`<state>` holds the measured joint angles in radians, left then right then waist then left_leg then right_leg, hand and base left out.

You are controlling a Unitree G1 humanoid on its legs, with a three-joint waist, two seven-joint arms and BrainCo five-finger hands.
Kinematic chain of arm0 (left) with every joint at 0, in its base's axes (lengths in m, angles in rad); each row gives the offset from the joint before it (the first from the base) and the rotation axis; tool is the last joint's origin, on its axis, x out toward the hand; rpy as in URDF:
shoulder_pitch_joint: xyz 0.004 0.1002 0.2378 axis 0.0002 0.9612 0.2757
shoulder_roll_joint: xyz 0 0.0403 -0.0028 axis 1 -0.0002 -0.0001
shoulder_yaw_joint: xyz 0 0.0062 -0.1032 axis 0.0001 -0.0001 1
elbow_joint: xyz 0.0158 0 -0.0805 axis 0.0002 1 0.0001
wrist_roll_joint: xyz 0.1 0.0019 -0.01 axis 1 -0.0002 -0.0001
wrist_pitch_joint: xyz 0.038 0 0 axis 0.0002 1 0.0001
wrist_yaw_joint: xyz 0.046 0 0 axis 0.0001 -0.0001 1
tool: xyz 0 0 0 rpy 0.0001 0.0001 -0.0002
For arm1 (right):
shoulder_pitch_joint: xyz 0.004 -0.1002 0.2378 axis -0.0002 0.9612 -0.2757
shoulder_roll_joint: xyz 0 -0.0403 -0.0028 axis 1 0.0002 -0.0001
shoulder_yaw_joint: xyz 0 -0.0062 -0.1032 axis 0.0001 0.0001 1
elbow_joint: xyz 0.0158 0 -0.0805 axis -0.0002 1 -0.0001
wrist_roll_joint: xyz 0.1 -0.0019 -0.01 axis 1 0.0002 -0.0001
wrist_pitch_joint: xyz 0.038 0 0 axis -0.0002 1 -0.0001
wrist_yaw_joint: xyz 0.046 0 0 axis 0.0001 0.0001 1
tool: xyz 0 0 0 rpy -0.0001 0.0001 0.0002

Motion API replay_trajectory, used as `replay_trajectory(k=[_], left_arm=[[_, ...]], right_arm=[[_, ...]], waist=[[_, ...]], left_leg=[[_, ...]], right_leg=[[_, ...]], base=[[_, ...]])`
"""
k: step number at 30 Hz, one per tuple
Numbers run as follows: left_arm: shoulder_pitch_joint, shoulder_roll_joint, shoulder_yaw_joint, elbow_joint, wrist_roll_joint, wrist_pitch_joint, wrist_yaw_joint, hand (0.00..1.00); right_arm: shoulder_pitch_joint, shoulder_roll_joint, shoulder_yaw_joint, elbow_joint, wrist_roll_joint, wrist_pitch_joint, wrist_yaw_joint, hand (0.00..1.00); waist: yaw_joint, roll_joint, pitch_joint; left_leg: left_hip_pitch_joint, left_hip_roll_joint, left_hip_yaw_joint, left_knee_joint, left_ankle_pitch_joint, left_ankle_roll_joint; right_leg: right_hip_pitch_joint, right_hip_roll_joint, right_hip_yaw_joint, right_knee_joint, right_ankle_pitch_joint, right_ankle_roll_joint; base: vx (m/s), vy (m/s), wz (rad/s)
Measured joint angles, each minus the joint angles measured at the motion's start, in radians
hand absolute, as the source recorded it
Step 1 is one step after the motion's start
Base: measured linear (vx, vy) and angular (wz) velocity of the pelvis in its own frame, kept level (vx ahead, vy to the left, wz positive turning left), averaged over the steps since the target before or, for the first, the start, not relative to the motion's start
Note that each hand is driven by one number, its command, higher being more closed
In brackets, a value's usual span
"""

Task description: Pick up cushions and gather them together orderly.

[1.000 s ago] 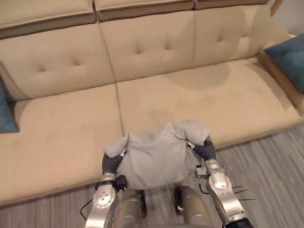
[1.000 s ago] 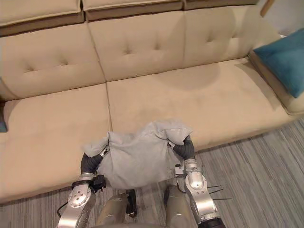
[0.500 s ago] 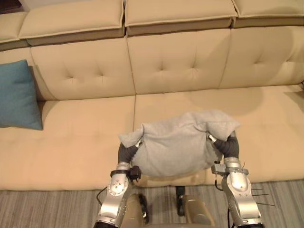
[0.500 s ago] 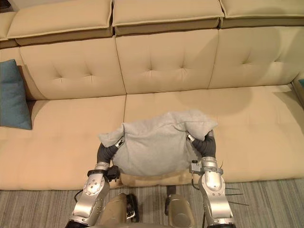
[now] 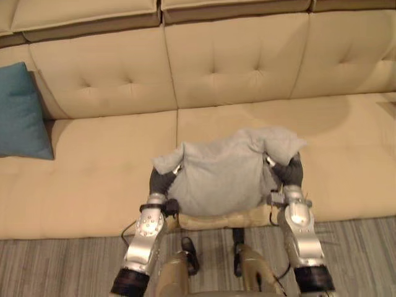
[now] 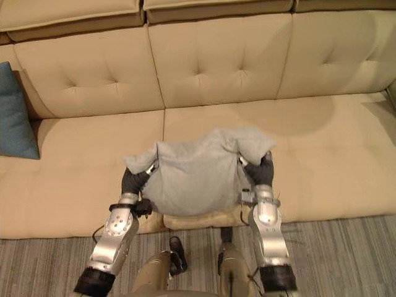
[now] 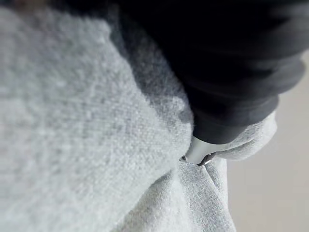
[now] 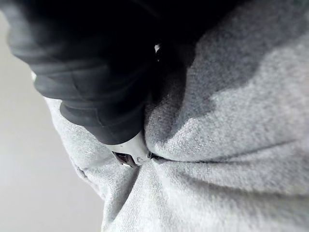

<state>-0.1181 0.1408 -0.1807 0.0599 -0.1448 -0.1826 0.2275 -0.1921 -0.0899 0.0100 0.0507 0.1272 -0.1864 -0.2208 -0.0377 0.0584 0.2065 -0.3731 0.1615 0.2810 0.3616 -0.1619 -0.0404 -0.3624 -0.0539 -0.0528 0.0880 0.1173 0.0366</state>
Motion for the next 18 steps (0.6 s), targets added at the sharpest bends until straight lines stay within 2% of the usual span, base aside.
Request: replay_trajectory(k=[3,7,10,12,15,16,17,18], left_arm=[[-0.188,0.037,0.033,0.079,0.0,0.0,0.076,1.0],[-0.488,0.113,0.069,0.228,-0.001,-0.003,0.169,1.0],[-0.712,0.167,0.077,0.35,-0.002,-0.003,0.216,1.0],[-0.798,0.191,0.079,0.396,-0.003,-0.005,0.235,1.0],[-0.929,0.223,0.078,0.499,-0.003,-0.015,0.236,1.0],[-0.976,0.226,0.077,0.544,-0.003,-0.015,0.234,0.0],[-1.008,0.227,0.077,0.573,-0.008,-0.015,0.234,0.0],[-1.032,0.228,0.078,0.597,-0.013,-0.014,0.235,0.0]], right_arm=[[-0.196,-0.02,0.011,0.089,0.001,0.0,-0.059,1.0],[-0.485,-0.067,0.027,0.21,0.0,-0.002,-0.124,1.0],[-0.674,-0.088,0.011,0.308,0.005,-0.002,-0.156,1.0],[-0.74,-0.091,-0.003,0.34,0.026,-0.002,-0.178,1.0],[-0.828,-0.095,-0.017,0.411,0.034,-0.001,-0.195,1.0],[-0.86,-0.097,-0.026,0.444,0.042,0.0,-0.195,1.0],[-0.886,-0.098,-0.033,0.468,0.044,0.0,-0.196,0.0],[-0.91,-0.102,-0.035,0.491,0.063,0.0,-0.196,0.0]], waist=[[0.005,-0.01,0.016],[0.012,-0.014,0.078],[0.021,-0.015,0.127],[0.026,-0.017,0.149],[0.022,-0.016,0.178],[0.019,-0.016,0.192],[0.019,-0.016,0.204],[0.017,-0.016,0.204]], left_leg=[[-0.055,0.011,-0.007,0.036,0.002,0.001],[-0.101,0.012,-0.022,0.054,0.019,0.006],[-0.144,0.01,-0.038,0.053,0.051,0.012],[-0.161,0.005,-0.04,0.036,0.068,0.01],[-0.205,-0.007,-0.053,0.02,0.098,0.008],[-0.222,-0.007,-0.06,0.019,0.106,0.003],[-0.234,-0.008,-0.061,0.015,0.11,0.003],[-0.253,-0.01,-0.062,0.007,0.117,0.003]], right_leg=[[-0.035,0.006,-0.001,-0.005,0.026,-0.005],[-0.066,0.007,-0.008,-0.004,0.048,-0.009],[-0.1,0.007,-0.023,-0.001,0.059,-0.016],[-0.127,0.007,-0.026,0.007,0.06,-0.018],[-0.185,0.002,-0.024,0.035,0.06,-0.018],[-0.199,0.002,-0.024,0.038,0.059,-0.018],[-0.217,0.003,-0.022,0.047,0.058,-0.02],[-0.241,0.003,-0.02,0.054,0.057,-0.021]], base=[[-0.13,-0.039,-0.01],[-0.14,-0.053,0.07],[-0.09,-0.06,0.16],[-0.04,-0.071,0.13],[0.0,-0.063,0.15],[-0.01,-0.07,0.13],[-0.01,-0.062,0.12],[-0.01,-0.066,0.09]])
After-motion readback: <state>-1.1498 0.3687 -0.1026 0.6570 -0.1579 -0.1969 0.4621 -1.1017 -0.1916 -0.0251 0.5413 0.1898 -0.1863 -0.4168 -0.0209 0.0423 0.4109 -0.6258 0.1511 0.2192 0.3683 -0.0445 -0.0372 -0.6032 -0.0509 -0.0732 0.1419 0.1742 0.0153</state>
